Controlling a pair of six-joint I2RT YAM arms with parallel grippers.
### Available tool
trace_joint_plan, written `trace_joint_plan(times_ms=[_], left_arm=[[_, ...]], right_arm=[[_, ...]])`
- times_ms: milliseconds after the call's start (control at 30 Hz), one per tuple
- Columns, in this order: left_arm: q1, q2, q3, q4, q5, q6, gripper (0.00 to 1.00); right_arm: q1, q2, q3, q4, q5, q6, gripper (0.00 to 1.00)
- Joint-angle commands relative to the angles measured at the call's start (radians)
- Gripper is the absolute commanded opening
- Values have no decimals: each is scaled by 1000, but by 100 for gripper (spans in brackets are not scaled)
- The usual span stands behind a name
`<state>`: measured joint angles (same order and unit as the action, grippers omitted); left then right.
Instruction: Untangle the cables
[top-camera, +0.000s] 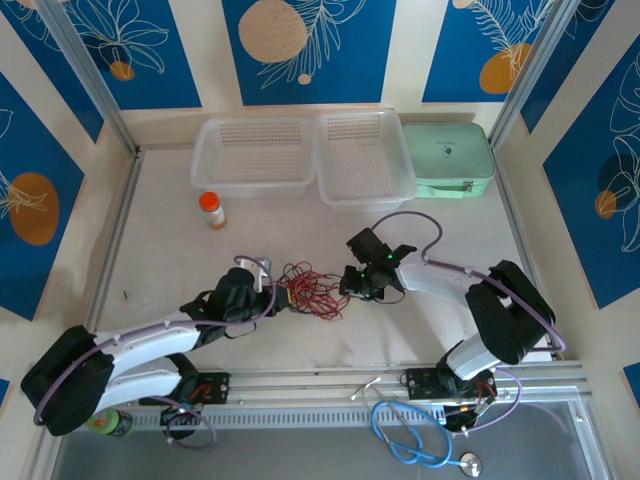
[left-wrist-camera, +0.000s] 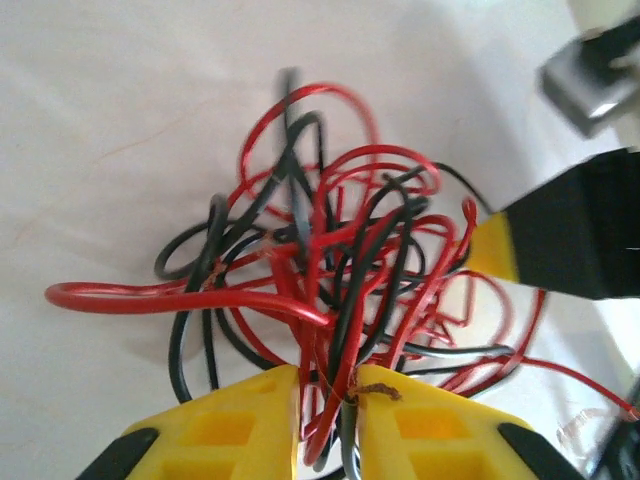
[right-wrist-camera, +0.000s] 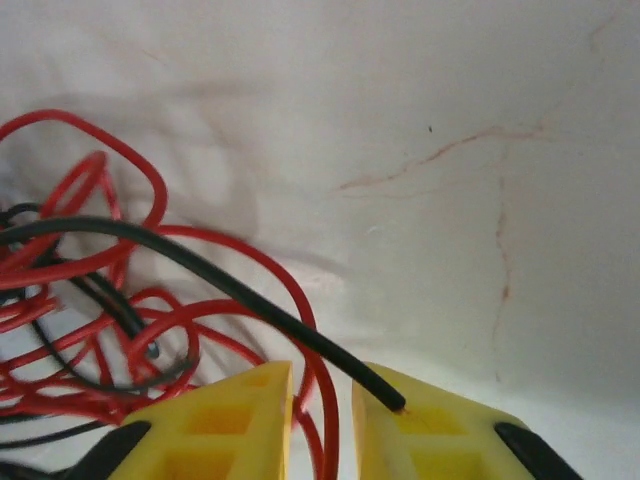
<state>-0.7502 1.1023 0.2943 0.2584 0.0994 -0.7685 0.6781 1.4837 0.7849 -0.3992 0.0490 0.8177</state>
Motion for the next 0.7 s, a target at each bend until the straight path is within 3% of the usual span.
trace_joint_plan(times_ms=[0,167,267,400,533,667], left_arm=[[13,46,14,31,-21,-14,24],[12,44,26,24,-28,-5,28],[12,11,50,-25,-21,19,40],[12,-41,143,-188,-4,103,67],[12,-49,277,-379,-45,214,74],[18,48,427,-535,-99,311,75]], right_arm=[[0,-101,10,-71,34,-158,37],[11,-194,40,-113,31,-305,61],[11,-200,73,-141,26,-283,73],[9,-146,137,-210,-17,-96,82],[28,-108,144,-211,-110,107,84],[58,-122,103,-164,-141,277,86]])
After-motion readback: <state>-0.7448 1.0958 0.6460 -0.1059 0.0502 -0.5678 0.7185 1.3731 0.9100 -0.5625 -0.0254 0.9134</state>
